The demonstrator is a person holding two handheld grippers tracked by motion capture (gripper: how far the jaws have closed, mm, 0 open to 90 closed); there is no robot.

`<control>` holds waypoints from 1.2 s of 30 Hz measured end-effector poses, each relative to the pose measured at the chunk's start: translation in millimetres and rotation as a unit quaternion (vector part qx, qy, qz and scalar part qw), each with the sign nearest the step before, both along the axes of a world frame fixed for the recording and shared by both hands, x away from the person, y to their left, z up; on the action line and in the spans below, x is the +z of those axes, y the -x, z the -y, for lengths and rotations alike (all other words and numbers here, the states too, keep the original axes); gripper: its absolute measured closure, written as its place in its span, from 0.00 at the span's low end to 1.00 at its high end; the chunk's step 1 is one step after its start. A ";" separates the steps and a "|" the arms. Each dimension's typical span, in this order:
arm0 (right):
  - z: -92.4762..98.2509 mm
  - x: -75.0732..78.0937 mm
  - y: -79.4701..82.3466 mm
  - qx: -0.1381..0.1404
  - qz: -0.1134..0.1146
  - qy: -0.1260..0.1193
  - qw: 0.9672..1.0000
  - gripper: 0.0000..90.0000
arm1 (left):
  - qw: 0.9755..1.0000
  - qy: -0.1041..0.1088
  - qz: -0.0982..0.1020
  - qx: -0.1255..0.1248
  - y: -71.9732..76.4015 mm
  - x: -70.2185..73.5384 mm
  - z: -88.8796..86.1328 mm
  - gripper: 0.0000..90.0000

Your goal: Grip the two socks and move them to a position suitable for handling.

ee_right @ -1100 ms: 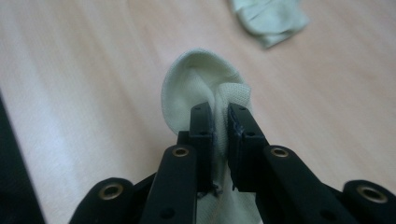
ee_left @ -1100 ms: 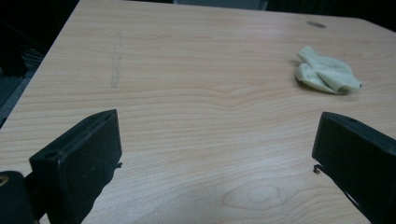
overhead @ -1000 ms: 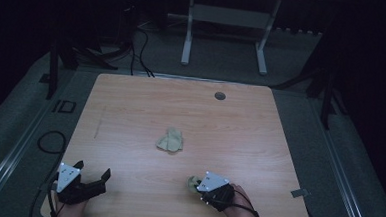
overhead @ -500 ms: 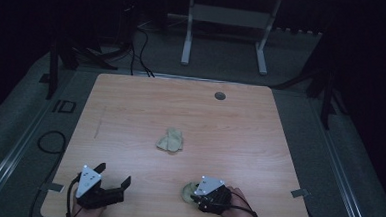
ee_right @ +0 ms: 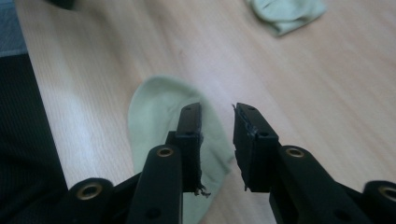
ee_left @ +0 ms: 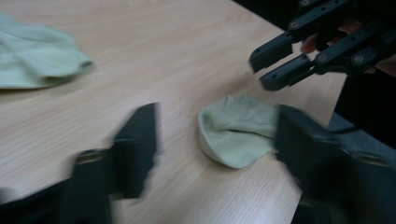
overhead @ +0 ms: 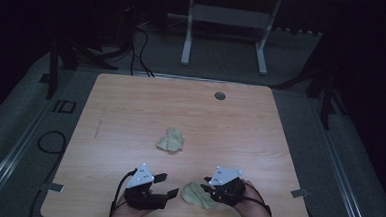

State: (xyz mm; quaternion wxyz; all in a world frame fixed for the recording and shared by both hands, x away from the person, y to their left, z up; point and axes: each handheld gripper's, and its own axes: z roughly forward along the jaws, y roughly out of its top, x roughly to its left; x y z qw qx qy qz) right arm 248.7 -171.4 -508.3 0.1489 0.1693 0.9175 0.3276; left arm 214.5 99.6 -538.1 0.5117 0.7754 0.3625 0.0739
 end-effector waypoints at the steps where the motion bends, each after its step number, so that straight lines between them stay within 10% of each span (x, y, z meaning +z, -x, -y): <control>1: -1.2 -3.8 -0.5 0.003 -0.005 0.003 1.000 0.80 | 1.000 -0.004 -0.008 0.001 -3.1 -2.9 4.9 0.41; 5: -6.2 -19.2 -5.0 0.009 -0.028 0.018 0.999 0.77 | 0.998 -0.025 -0.047 -0.018 -17.2 -17.6 19.4 0.48; 19: -8.0 -39.4 -15.9 0.014 -0.081 0.026 0.996 0.90 | 0.992 -0.080 -0.087 -0.045 -36.8 -33.6 42.1 0.89; 26: -7.0 -30.9 -10.1 0.008 -0.057 0.021 0.998 0.94 | 0.993 -0.083 -0.078 -0.030 -35.6 -31.3 42.8 0.99; 36: 31.6 20.8 1.7 -0.064 -0.002 -0.055 0.996 0.94 | 0.996 -0.057 -0.058 0.023 -23.2 -11.4 21.5 0.99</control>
